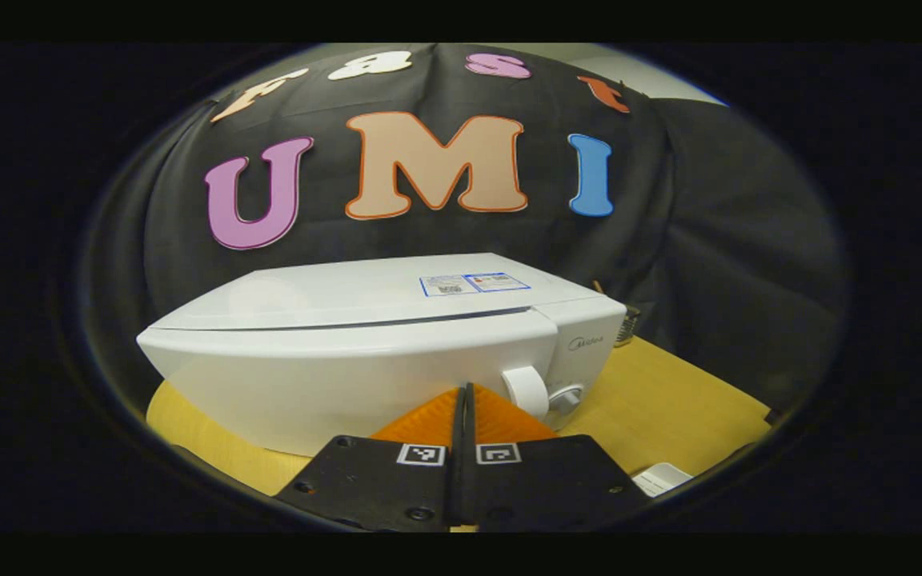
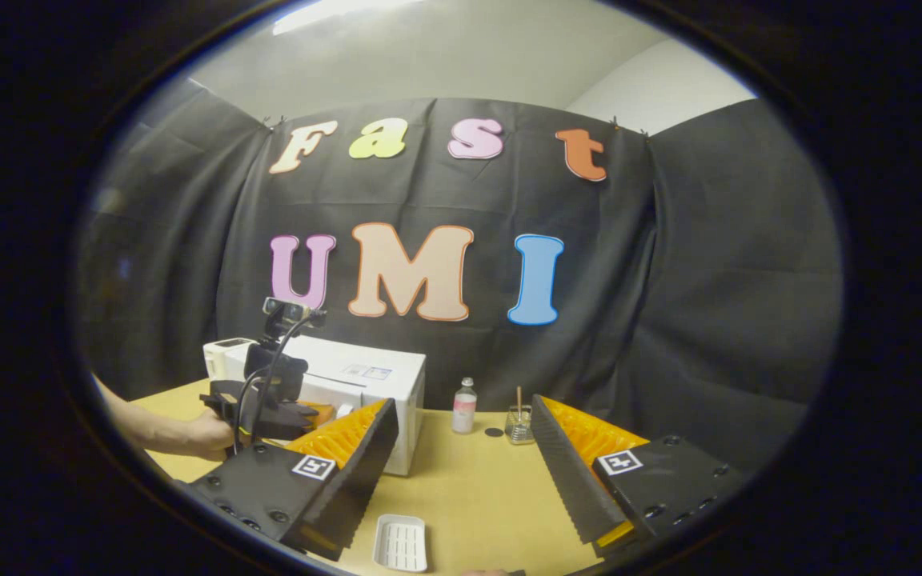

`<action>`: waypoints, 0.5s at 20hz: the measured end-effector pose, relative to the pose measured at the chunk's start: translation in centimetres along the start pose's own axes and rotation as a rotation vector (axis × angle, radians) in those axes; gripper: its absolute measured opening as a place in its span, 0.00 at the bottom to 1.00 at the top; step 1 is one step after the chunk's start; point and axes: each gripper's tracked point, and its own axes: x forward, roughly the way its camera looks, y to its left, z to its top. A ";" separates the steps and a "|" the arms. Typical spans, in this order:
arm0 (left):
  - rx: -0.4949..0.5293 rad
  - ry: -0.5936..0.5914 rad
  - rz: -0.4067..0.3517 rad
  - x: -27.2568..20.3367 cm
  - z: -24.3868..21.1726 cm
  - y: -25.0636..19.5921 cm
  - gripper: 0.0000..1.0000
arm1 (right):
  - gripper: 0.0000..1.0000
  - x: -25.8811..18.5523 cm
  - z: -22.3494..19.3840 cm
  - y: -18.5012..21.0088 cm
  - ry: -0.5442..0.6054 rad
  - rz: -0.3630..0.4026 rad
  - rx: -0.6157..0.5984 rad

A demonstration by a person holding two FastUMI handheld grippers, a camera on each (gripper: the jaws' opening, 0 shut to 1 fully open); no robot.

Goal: Open the microwave oven with the left hand, put the food in, and close the microwave oven.

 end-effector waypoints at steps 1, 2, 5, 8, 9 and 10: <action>0.008 0.011 0.012 0.1 0.3 0.5 0.00 | 0.96 0.0 -0.1 -0.1 0.001 0.000 -0.006; -0.032 0.021 -0.005 0.3 -0.3 0.0 0.00 | 0.96 -0.1 -0.2 -0.1 0.006 0.002 -0.014; -0.012 0.019 0.006 0.1 0.0 0.0 0.00 | 0.96 -0.5 -0.3 -0.3 0.008 -0.008 -0.020; 0.003 0.017 0.027 -0.4 0.3 0.2 0.02 | 0.97 -0.7 -0.2 -0.3 0.007 -0.010 -0.017; 0.010 0.006 0.030 -0.9 0.7 0.2 0.00 | 0.97 -0.6 -0.1 -0.2 0.004 -0.009 -0.022; 0.006 -0.017 0.025 -1.7 1.4 0.0 0.01 | 0.96 -0.6 -0.2 -0.3 0.005 -0.012 -0.024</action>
